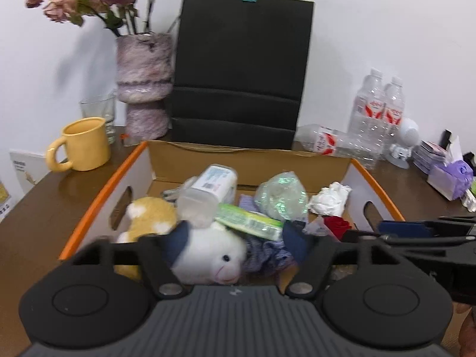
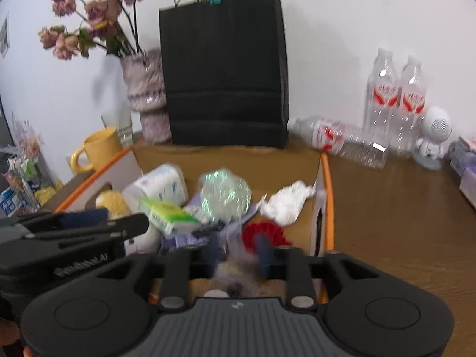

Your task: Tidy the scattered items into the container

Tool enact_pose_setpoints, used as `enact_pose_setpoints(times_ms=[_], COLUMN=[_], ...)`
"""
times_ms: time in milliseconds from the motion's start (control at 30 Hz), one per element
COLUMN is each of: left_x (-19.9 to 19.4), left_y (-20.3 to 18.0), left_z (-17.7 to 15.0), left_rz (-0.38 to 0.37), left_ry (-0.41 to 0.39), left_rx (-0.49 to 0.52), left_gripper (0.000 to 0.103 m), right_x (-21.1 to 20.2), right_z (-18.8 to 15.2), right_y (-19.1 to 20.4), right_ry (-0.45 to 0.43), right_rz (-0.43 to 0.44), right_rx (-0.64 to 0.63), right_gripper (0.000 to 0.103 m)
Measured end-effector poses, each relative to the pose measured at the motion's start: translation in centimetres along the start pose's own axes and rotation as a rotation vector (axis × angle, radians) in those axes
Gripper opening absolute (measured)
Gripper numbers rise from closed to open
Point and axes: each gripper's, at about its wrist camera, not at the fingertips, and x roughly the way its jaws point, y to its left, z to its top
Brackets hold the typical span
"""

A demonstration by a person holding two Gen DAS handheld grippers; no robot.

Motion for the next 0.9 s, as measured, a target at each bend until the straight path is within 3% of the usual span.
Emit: enact_pose_setpoints(times_ms=[67, 133, 167, 233, 367, 433, 600, 900], left_x=[-0.7, -1.5, -1.8, -2.9, -5.1, -6.4, -10.0, -14.7], left_y=[0.7, 1.6, 2.0, 2.7, 3.1, 3.3, 3.3, 1.3], left_z=[0.0, 0.2, 0.3, 0.4, 0.1, -0.1, -0.3, -0.6], left_rz=[0.035, 0.054, 0.059, 0.039, 0.036, 0.027, 0.014, 0.165], left_ry=[0.006, 0.013, 0.017, 0.02, 0.023, 0.014, -0.006, -0.033], left_rx=[-0.002, -0.027, -0.038, -0.057, -0.063, -0.066, -0.06, 0.034], left_gripper=[0.09, 0.099, 0.103, 0.103, 0.103, 0.103, 0.103, 0.103], right_x=[-0.5, -1.2, -1.5, -2.1, -4.0, -5.4, -9.4, -14.6], right_z=[0.0, -0.1, 0.0, 0.1, -0.3, -0.6, -1.1, -1.9], right_y=[0.5, 0.8, 0.8, 0.9, 1.6, 2.2, 3.5, 5.4], right_ry=[-0.015, -0.03, -0.028, -0.015, -0.009, -0.033, -0.112, -0.15], right_rz=[-0.018, -0.028, -0.032, -0.024, -0.023, -0.038, -0.049, -0.11], right_rx=[-0.012, -0.007, 0.003, 0.021, 0.04, 0.028, 0.016, 0.047], right_gripper=[0.06, 0.081, 0.085, 0.092, 0.094, 0.103, 0.103, 0.103])
